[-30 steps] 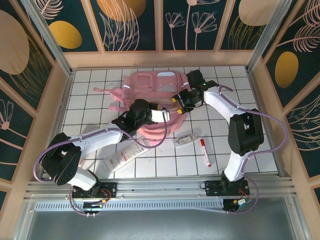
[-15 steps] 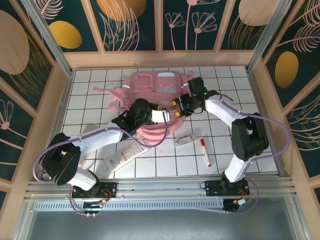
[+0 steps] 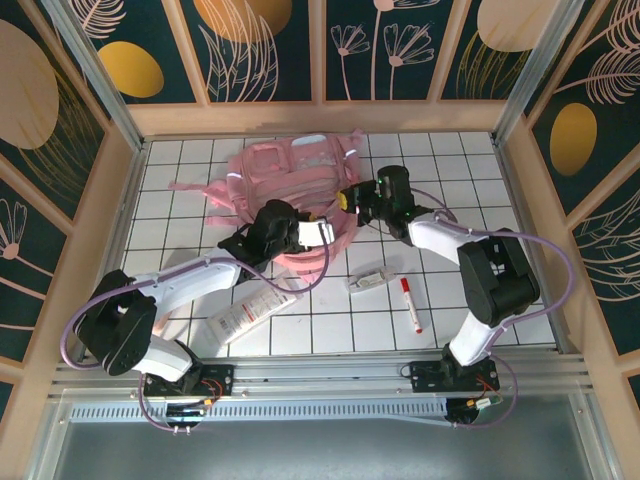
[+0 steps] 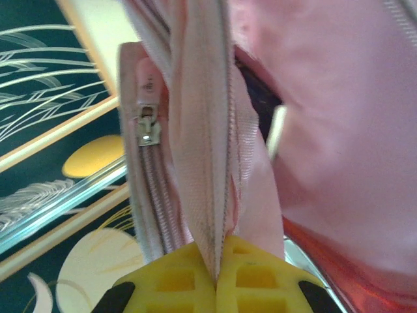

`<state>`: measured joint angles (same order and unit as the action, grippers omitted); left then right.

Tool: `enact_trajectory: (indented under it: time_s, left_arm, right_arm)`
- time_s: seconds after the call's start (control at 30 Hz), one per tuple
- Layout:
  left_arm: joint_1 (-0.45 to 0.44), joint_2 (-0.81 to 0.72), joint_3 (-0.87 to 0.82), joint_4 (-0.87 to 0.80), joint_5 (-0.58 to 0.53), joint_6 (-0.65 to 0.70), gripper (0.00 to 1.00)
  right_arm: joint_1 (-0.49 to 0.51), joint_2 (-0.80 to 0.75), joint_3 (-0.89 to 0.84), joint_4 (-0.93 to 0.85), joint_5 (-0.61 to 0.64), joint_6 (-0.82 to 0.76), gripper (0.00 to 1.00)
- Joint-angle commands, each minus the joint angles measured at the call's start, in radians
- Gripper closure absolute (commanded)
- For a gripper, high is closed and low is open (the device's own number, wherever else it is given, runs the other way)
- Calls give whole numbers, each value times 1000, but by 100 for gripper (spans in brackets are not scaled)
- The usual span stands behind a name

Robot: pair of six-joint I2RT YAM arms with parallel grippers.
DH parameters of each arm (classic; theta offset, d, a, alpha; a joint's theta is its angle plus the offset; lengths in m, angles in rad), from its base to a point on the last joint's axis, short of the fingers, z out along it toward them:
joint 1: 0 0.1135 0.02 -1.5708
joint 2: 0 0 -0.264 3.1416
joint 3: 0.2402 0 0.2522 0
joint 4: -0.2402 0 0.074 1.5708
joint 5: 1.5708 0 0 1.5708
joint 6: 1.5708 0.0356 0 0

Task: Pack books, pencil case, and school supplies into a backpack

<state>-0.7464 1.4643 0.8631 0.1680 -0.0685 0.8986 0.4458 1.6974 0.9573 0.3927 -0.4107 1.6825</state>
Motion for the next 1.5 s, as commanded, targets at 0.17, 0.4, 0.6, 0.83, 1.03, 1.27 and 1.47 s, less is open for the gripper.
enact_trajectory:
  time_s: [0.17, 0.4, 0.6, 0.83, 1.03, 1.27, 1.47]
  left_arm:
    - [-21, -45, -66, 78, 92, -150, 90]
    - [-19, -21, -85, 132, -57, -188, 100]
    - [-18, 16, -82, 240, -314, -269, 100]
    - [-18, 38, -52, 286, -408, -261, 100]
    - [-18, 25, -43, 208, -127, -256, 91]
    - [-17, -60, -68, 62, 207, -375, 41]
    - [4, -172, -33, -108, 196, -698, 42]
  right_arm:
    - [-21, 7, -42, 504, 45, -38, 100]
    - [-37, 112, -136, 913, -24, 15, 100]
    - [-53, 167, -179, 993, -64, 27, 84]
    - [-73, 108, -201, 820, -96, -37, 67]
    - [-108, -14, -193, 465, -107, -189, 60]
    - [-176, -146, -201, 174, -149, -351, 57]
    - [-186, -206, -55, -276, -143, -699, 55]
